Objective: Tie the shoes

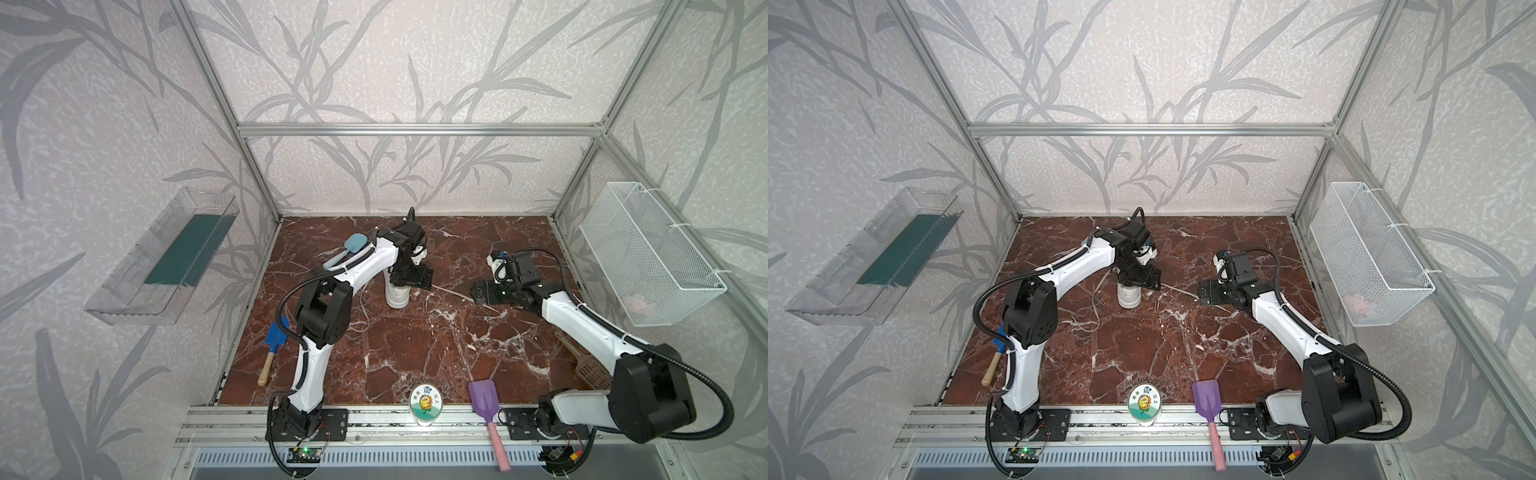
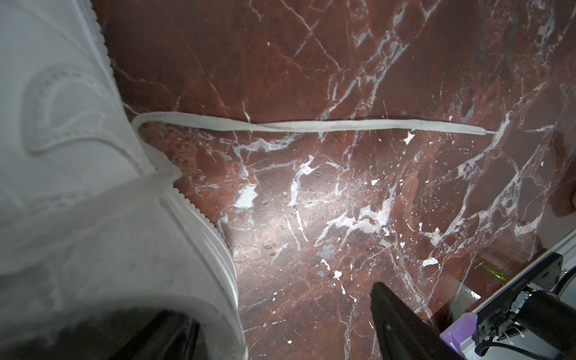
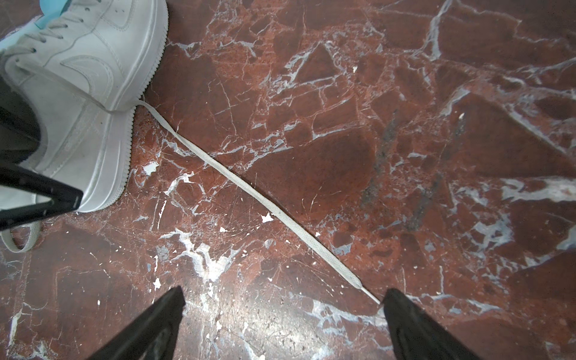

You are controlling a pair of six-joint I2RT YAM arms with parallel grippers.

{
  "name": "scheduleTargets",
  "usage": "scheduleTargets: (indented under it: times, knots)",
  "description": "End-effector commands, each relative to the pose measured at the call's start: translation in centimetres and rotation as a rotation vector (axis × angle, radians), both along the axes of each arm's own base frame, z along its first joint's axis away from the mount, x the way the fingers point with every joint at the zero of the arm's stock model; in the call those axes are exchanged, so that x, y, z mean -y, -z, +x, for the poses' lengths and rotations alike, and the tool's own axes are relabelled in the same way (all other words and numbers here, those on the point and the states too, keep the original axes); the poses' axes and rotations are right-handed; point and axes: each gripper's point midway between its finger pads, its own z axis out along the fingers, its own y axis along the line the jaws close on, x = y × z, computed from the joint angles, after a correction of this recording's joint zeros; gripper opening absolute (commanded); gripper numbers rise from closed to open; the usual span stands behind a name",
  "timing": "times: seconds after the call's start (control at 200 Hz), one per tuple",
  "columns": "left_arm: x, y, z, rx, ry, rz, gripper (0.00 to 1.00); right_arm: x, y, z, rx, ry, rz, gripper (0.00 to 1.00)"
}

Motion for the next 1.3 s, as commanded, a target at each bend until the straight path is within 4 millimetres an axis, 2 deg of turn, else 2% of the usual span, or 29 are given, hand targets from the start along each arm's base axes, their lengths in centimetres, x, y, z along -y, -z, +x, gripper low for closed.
scheduleTargets:
  times: [0.0,0.335,0.47,0.575,0.735,0.895,1.065,1.175,1.295]
  knots:
    - [0.7,-0.7,-3.1,-0.093,-0.029,-0.04,0.85,-0.3,0.4,0.0,-0.019,-0.006,0.004,0.99]
    - [2.1,-0.6,-7.1,-0.119,0.002,-0.042,0.83,-0.3,1.1,0.0,-0.048,0.0,-0.001,0.99]
    - [2.0,-0.7,-8.1,-0.122,-0.003,-0.037,0.83,0.1,1.3,0.0,-0.068,0.03,-0.009,0.99]
    - [2.2,-1.2,-8.1,-0.101,-0.005,-0.046,0.82,0.5,1.5,0.1,-0.091,0.069,-0.018,0.99]
    - [1.8,-3.2,-6.5,-0.019,-0.031,-0.044,0.82,1.3,1.9,0.1,-0.138,0.146,-0.034,0.99]
    - [0.2,-5.8,-4.5,0.078,-0.084,-0.05,0.83,1.6,2.5,-0.1,-0.168,0.18,-0.043,0.99]
    - [-2.1,-7.3,-4.0,0.108,-0.114,-0.044,0.83,1.9,3.7,0.2,-0.204,0.174,-0.09,0.98]
    - [-4.3,-7.9,-3.6,0.123,-0.159,-0.042,0.82,1.8,4.5,0.5,-0.229,0.156,-0.109,0.92]
    - [-8.1,-7.2,-2.9,0.113,-0.242,-0.004,0.82,1.6,5.2,0.5,-0.254,0.128,-0.122,0.87]
